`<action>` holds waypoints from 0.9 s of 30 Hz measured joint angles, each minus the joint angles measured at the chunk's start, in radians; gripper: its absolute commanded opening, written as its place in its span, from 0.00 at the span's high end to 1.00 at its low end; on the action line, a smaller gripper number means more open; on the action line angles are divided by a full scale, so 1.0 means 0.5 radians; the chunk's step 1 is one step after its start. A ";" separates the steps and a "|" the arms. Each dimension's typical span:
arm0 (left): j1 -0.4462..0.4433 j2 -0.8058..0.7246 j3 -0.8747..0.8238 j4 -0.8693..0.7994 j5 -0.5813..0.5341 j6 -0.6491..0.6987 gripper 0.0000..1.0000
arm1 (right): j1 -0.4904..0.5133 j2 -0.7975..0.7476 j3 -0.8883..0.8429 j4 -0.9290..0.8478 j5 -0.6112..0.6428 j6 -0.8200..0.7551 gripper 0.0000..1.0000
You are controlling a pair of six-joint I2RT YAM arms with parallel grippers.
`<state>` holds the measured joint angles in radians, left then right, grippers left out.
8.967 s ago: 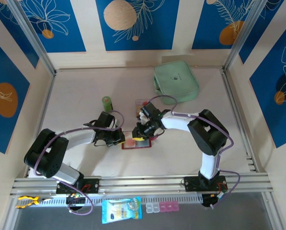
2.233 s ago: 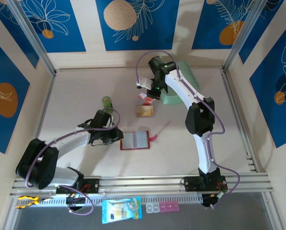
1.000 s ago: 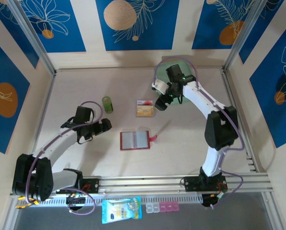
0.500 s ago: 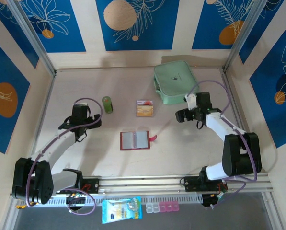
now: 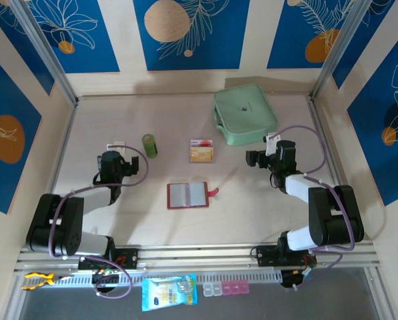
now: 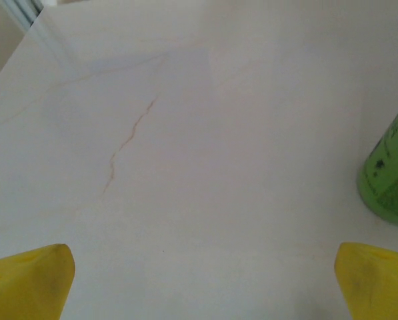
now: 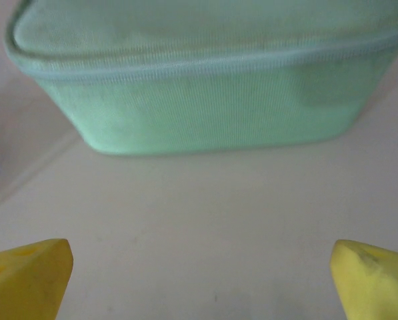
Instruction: Take the credit cards out of the card holder
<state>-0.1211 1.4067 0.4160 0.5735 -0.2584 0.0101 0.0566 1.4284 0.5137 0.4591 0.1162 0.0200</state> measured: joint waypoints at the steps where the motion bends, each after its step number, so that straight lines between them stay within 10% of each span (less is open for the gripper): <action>1: 0.016 0.051 -0.005 0.098 0.034 0.001 0.01 | 0.000 0.027 0.000 0.071 0.001 0.002 0.01; 27: 0.072 0.305 -0.086 0.651 0.317 0.052 0.00 | -0.111 0.190 -0.179 0.594 -0.105 0.128 0.01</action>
<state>-0.0853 1.5593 0.3729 0.8989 -0.1001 0.0360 0.0013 1.5234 0.4240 0.7559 0.0635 0.0841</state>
